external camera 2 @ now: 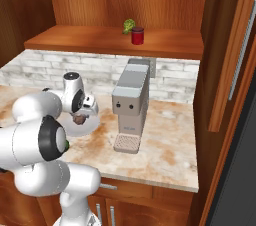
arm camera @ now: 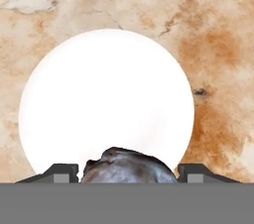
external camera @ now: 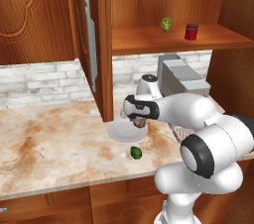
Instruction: Pick the avocado and bread from the counter and place them on the plate. Then pick the jam from the cabinet and place it next to the plate. Lastly close the cabinet door.
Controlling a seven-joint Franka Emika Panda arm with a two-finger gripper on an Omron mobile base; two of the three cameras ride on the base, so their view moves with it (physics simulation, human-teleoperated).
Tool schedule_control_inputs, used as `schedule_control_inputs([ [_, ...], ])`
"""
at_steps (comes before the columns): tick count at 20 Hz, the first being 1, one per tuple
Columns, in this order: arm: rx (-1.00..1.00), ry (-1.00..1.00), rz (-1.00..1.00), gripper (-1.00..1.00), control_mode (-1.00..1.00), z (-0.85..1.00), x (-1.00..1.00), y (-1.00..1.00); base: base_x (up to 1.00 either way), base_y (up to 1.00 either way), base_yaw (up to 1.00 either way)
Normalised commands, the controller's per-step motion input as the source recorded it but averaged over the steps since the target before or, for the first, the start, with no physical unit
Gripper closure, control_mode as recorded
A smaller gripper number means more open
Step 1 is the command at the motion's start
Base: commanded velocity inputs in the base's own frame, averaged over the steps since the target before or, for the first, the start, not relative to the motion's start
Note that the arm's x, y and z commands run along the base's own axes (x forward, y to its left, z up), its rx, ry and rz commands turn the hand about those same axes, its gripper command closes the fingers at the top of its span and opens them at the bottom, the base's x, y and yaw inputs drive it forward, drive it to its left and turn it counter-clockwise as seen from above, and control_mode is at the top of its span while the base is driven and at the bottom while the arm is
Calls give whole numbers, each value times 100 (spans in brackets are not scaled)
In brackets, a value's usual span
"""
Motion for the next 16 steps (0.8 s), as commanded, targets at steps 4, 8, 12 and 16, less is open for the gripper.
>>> schedule_control_inputs([
  [4,0,0,6,100,-100,-21,0,0,0,0,0],
  [8,0,0,5,100,-100,-14,0,0,0,0,0],
  [12,0,0,5,100,-100,-12,0,0,0,0,0],
  [16,0,0,4,100,-100,-10,0,0,0,0,0],
])
